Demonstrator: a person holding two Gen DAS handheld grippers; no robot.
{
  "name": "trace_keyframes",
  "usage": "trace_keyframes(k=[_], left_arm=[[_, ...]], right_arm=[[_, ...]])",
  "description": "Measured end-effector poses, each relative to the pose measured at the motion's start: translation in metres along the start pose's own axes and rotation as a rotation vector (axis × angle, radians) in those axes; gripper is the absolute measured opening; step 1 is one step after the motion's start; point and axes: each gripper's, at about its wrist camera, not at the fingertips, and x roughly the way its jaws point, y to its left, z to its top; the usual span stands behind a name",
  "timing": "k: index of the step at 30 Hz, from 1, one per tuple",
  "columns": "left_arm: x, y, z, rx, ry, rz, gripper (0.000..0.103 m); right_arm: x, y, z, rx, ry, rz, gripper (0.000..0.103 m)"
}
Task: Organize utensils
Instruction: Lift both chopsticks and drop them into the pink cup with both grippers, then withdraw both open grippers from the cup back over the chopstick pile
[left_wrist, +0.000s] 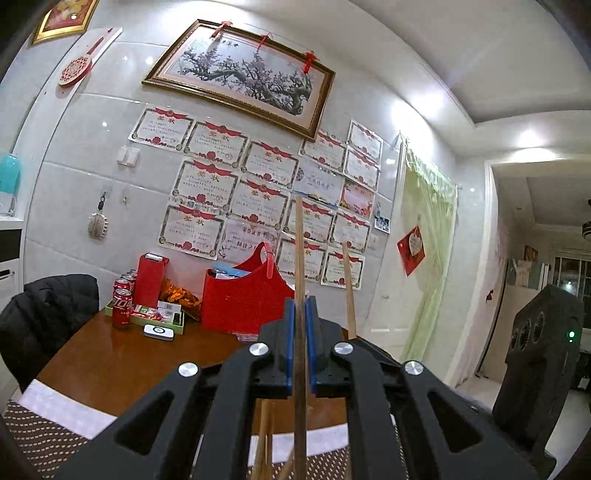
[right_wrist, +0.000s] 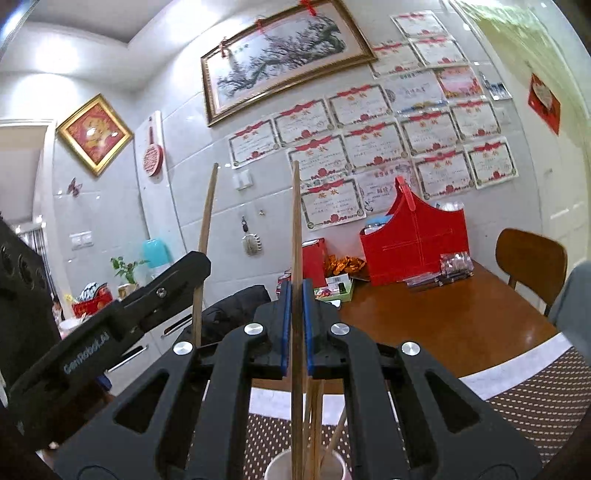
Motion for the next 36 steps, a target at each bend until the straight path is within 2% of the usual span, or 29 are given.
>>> trace_keyframes(k=[6, 13, 14, 15, 16, 18, 19, 21, 29, 31, 36], left_arm=[[0.022, 0.019, -0.029, -0.016, 0.03, 0.011, 0.006], [0.032, 0.034, -0.056, -0.023, 0.081, 0.033, 0.007], [0.033, 0.036, -0.059, -0.022, 0.101, 0.037, 0.009], [0.034, 0.038, -0.06, -0.022, 0.117, 0.043, 0.03], [0.032, 0.04, -0.061, -0.024, 0.129, 0.088, 0.052], [0.022, 0.049, -0.059, -0.05, 0.114, 0.136, 0.069], [0.018, 0.052, -0.058, -0.064, 0.107, 0.132, 0.08], [0.002, 0.058, -0.052, -0.083, 0.087, 0.165, 0.086], [-0.06, 0.045, -0.039, 0.0, 0.145, 0.245, 0.088], [-0.076, 0.037, -0.041, 0.033, 0.182, 0.261, 0.088], [-0.111, 0.02, -0.051, 0.084, 0.215, 0.265, 0.088]], right_arm=[[0.021, -0.011, -0.02, 0.009, 0.032, -0.006, 0.006], [0.023, -0.017, -0.035, -0.005, 0.087, -0.013, 0.007], [0.023, -0.018, -0.036, -0.006, 0.101, -0.015, 0.007], [0.022, -0.02, -0.036, -0.007, 0.109, -0.021, 0.008], [0.019, -0.022, -0.035, 0.002, 0.106, -0.034, 0.014], [0.008, -0.033, -0.03, 0.053, 0.079, -0.056, 0.062], [0.0, -0.037, -0.027, 0.077, 0.053, -0.058, 0.096], [-0.013, -0.043, -0.02, 0.088, 0.027, -0.083, 0.097], [-0.063, -0.048, -0.005, 0.09, 0.062, -0.101, 0.097], [-0.075, -0.048, -0.009, 0.081, 0.089, -0.115, 0.097], [-0.097, -0.054, -0.033, 0.092, 0.205, -0.125, 0.097]])
